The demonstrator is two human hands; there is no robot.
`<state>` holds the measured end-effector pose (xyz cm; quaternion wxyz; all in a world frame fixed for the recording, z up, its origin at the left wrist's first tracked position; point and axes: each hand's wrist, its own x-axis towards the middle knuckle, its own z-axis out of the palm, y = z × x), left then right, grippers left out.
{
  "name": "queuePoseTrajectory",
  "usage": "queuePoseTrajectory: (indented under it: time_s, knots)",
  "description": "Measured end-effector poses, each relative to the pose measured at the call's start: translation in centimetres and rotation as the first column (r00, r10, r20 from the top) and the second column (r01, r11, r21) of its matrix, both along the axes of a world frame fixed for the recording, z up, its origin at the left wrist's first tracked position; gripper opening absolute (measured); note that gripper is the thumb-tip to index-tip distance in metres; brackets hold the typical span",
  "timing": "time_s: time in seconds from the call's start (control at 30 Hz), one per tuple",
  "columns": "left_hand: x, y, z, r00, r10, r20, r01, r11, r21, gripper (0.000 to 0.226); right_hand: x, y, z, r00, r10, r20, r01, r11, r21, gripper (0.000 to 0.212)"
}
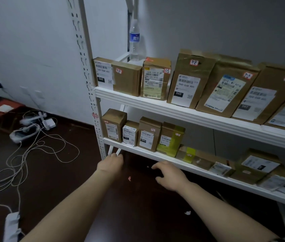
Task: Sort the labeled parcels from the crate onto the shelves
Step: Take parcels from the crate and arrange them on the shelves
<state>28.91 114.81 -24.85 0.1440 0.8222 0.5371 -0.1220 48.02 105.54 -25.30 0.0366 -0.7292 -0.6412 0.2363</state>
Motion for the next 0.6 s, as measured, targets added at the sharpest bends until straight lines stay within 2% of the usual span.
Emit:
queuePoseTrajectory:
  time_s: [0.23,0.43,0.6]
  knots:
    - [0.9,2.8,3.7,0.998,-0.032,0.058,0.025,0.993,0.116,0.05,0.3,3.8,3.8,1.0,-0.015,-0.003,0.015,0.987,0.161,0.044]
    - [2.7,4.9,6.9,0.997,-0.058,0.044,0.048,0.978,0.205,0.048,1.6,5.1,4.8,0.999,-0.03,-0.019,0.033,0.981,0.191,0.043]
    - [5.7,7.4,9.5,0.979,-0.161,0.124,0.109,0.932,0.347,0.049,3.9,5.2,7.1,0.996,-0.091,-0.016,0.091,0.942,0.323,0.034]
